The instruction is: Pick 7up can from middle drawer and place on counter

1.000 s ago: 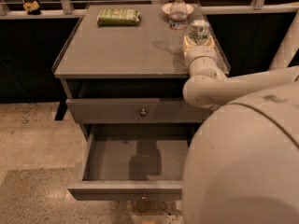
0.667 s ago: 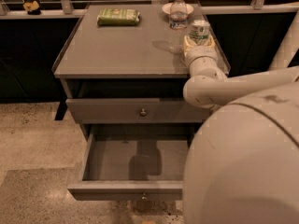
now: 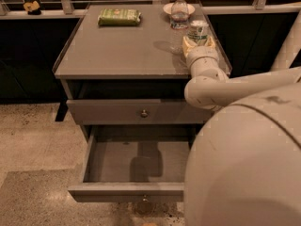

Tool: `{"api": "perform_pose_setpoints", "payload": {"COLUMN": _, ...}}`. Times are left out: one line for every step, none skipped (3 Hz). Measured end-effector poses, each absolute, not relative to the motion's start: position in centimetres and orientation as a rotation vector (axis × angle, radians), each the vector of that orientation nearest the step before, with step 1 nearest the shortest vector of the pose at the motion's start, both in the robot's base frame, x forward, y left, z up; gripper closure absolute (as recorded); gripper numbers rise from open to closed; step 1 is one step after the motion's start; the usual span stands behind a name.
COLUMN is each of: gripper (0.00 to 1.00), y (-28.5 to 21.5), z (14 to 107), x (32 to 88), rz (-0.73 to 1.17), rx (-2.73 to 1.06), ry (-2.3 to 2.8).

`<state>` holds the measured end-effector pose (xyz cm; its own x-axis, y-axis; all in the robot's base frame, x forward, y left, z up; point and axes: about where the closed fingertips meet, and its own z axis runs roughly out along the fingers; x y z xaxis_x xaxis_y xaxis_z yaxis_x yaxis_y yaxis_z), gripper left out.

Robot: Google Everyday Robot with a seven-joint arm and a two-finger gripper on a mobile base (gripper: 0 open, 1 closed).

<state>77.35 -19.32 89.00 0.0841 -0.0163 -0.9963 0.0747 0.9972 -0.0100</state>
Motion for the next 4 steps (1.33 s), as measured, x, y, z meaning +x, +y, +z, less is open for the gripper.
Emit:
{"api": "perform_pose_setpoints", "payload": {"gripper": 0.12, "y": -19.3, "z": 89.0, "x": 77.4, "rz": -0.068, "rx": 0.047, "ry": 1.485}}
{"api": "perform_pose_setpoints", "payload": {"gripper": 0.0, "y": -19.3, "z": 89.0, "x": 77.3, "rz": -0.068, "rx": 0.047, "ry": 1.485}}
{"api": "perform_pose_setpoints", "payload": {"gripper": 0.0, "y": -19.4, "z": 89.3, "x": 77.0, "rz": -0.067, "rx": 0.045, "ry": 1.479}}
{"api": "perform_pose_setpoints", "payload": {"gripper": 0.0, "y": -19.8, "z": 89.2, "x": 74.3, "rz": -0.071, "rx": 0.036, "ry": 1.472}}
